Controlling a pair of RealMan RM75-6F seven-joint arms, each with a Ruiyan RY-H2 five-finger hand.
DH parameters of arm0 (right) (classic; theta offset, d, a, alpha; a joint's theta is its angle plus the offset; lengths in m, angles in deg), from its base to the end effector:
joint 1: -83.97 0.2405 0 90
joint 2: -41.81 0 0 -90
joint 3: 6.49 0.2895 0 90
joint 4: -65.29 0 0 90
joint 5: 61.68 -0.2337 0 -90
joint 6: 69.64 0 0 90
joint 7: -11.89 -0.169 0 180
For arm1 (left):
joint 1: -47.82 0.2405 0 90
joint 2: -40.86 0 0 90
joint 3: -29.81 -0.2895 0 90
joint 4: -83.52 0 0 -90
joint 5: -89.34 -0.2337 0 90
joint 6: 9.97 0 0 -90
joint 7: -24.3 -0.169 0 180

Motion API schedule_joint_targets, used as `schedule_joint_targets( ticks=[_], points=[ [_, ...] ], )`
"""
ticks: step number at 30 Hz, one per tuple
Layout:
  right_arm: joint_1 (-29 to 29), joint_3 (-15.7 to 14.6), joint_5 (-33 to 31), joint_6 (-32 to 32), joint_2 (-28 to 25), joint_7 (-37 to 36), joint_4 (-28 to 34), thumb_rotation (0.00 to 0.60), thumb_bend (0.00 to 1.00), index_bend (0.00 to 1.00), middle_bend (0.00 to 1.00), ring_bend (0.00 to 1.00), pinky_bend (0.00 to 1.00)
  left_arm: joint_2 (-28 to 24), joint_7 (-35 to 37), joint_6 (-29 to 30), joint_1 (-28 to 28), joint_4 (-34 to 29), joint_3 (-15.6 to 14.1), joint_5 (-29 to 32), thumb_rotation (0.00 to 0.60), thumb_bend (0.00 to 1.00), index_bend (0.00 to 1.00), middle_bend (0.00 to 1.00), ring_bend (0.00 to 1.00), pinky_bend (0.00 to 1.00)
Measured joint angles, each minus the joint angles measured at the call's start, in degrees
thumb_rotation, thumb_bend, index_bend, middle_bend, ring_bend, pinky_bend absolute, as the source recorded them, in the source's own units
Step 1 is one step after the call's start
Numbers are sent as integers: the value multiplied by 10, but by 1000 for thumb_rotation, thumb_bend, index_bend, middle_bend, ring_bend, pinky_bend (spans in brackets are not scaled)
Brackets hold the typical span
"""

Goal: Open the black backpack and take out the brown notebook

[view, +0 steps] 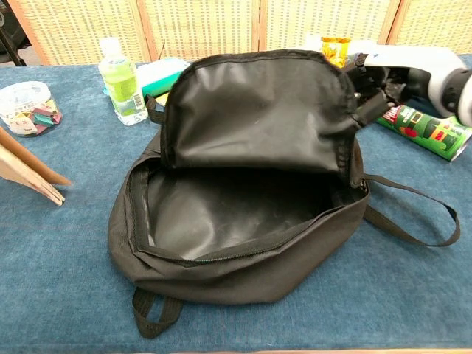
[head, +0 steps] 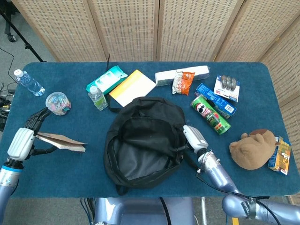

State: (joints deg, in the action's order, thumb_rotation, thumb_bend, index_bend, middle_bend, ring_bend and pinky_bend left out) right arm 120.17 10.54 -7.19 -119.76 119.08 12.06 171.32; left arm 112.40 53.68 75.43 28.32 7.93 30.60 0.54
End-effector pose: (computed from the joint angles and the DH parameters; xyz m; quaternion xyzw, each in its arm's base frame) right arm -0.1444 -0.3576 0.0036 0.5994 -0.6071 0.4408 0.2791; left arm -0.3301 0.2990 0.1286 -0.5906 -0.4155 -0.5404 0.4318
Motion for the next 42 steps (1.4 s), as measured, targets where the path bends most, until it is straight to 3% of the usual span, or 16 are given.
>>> schedule_joint_targets(
  ticks=[10, 15, 18, 30, 42],
  points=[
    [-23, -70, 313, 8, -108, -47, -45, 600, 0, 240, 0, 0, 24, -37, -42, -9, -1, -56, 50, 40, 600, 0, 38, 0, 0, 77],
    [-36, -107, 428, -54, -153, -53, -107, 600, 0, 240, 0, 0, 23, -50, -61, -11, 1, -76, 64, 54, 600, 0, 37, 0, 0, 77],
    [-48, -124, 462, -101, -170, -51, -152, 600, 0, 240, 0, 0, 24, -55, -69, -7, 7, -86, 68, 57, 600, 0, 36, 0, 0, 77],
    [-127, -154, 473, -243, -163, -47, -291, 600, 0, 240, 0, 0, 23, -61, -114, 19, 52, -130, 54, 68, 600, 0, 13, 0, 0, 76],
    [-234, -151, 385, -354, -109, -20, -317, 600, 0, 240, 0, 0, 23, -54, -229, 1, 99, -165, 12, 103, 600, 0, 0, 0, 0, 77]
  ],
)
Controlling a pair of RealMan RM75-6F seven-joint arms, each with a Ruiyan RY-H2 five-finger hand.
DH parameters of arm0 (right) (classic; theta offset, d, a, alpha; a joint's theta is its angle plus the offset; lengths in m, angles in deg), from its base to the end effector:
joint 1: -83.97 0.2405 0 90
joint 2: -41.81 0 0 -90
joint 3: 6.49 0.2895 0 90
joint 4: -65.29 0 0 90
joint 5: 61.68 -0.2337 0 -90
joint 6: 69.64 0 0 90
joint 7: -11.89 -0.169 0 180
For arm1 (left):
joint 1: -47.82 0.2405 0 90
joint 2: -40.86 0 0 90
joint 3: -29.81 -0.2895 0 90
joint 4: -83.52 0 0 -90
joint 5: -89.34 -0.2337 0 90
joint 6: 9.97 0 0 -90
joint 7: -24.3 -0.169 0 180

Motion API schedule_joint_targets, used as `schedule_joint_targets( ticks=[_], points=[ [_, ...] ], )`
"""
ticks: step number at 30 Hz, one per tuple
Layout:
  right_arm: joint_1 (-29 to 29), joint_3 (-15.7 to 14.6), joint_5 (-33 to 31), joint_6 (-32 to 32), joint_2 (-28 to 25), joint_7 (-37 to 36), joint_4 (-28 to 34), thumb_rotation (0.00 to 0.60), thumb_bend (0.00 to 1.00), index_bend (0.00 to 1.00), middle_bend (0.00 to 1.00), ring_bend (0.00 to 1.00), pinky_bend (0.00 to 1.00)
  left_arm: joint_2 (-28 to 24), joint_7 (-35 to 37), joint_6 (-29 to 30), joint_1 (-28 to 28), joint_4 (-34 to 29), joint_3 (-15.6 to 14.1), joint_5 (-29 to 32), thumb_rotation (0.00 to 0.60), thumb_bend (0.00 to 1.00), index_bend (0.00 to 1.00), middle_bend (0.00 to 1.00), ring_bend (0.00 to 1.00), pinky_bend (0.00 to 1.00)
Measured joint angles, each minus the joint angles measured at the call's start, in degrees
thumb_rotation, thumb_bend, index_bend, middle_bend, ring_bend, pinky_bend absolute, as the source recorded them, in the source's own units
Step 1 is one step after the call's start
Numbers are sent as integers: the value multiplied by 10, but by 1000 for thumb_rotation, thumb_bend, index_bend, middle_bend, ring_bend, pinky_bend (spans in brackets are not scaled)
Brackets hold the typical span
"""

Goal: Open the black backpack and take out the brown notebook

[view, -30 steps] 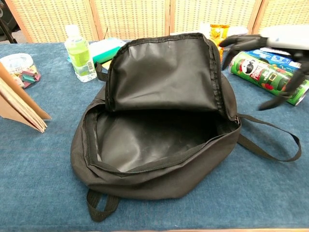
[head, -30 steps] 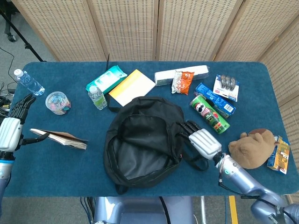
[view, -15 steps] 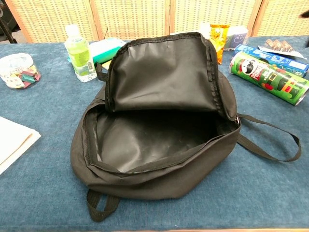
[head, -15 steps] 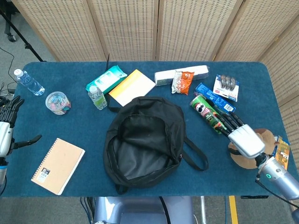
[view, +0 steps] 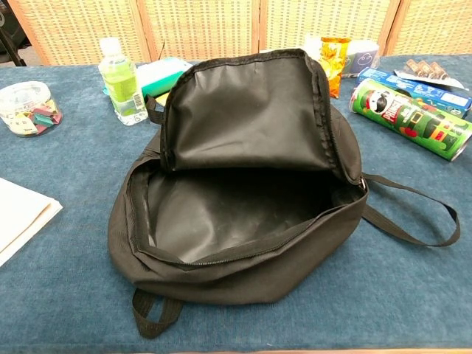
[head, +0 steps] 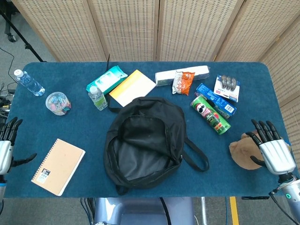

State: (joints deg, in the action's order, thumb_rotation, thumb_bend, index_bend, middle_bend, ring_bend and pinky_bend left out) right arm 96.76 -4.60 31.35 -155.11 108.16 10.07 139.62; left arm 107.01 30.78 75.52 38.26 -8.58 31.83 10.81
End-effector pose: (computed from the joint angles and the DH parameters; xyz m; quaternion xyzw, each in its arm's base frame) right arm -0.3633 -0.2630 0.1651 0.6869 -0.2456 0.3694 0.5757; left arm -0.3508 0.2353 0.1460 -0.5425 -0.4355 -0.4304 0.5751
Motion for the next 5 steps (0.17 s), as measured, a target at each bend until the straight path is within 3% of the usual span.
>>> schedule_joint_targets(
  ticks=[5],
  points=[
    [-23, 14, -39, -19, 15, 7, 10, 600, 0, 240, 0, 0, 24, -2, -24, -13, 7, -10, -2, 14, 600, 0, 0, 0, 0, 77]
  ],
)
